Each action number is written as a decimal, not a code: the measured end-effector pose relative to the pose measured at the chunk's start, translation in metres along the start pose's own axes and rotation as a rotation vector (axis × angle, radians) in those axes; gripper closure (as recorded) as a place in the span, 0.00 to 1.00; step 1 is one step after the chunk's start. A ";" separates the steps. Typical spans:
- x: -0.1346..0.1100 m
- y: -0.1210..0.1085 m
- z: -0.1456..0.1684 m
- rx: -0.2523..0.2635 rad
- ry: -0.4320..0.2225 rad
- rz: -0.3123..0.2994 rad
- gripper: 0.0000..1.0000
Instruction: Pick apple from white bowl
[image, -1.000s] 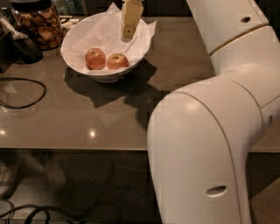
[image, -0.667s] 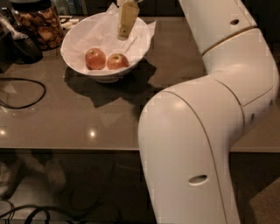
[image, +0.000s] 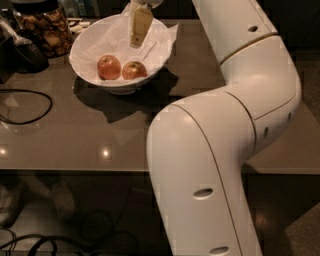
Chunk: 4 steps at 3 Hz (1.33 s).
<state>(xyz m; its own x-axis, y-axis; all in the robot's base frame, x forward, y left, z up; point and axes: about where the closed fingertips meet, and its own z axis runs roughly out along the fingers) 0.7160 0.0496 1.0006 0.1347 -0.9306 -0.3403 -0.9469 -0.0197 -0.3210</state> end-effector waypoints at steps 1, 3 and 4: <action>-0.001 0.001 0.016 -0.027 0.001 0.000 0.32; 0.007 0.006 0.047 -0.091 0.010 0.024 0.31; 0.016 0.012 0.059 -0.127 0.011 0.052 0.33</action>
Offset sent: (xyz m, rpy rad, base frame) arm -0.0198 -0.0227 -0.0473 -0.1474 0.2965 0.0422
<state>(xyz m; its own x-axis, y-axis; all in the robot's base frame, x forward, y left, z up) 0.7240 0.0562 0.9394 0.0819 -0.9355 -0.3437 -0.9820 -0.0168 -0.1883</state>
